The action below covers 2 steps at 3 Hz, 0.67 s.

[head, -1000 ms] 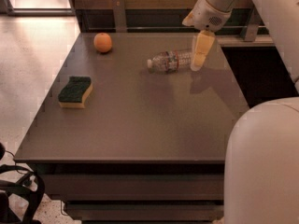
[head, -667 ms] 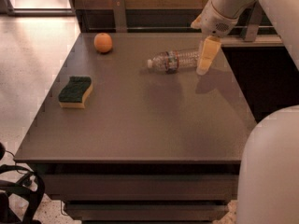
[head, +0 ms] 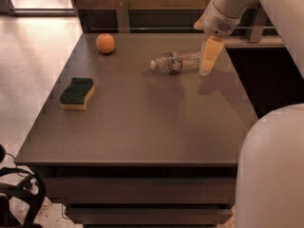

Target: Place water bottle upright

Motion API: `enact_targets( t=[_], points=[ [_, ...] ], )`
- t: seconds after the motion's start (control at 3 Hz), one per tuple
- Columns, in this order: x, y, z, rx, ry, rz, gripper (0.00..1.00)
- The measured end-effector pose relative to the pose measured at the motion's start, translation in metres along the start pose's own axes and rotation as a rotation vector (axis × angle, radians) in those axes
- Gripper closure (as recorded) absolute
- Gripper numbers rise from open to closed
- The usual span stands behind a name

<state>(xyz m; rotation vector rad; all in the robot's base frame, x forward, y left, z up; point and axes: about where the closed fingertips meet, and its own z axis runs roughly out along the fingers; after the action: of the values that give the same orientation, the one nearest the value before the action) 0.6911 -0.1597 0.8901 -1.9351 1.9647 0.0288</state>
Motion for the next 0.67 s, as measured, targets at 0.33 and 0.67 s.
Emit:
enact_targets(
  t=[0.33, 0.67],
  points=[
    [-0.006, -0.0096, 0.0151, -0.025, 0.05, -0.021, 0.0],
    [-0.0117, -0.0152, 0.0243, -0.038, 0.068, -0.041, 0.0]
  ],
)
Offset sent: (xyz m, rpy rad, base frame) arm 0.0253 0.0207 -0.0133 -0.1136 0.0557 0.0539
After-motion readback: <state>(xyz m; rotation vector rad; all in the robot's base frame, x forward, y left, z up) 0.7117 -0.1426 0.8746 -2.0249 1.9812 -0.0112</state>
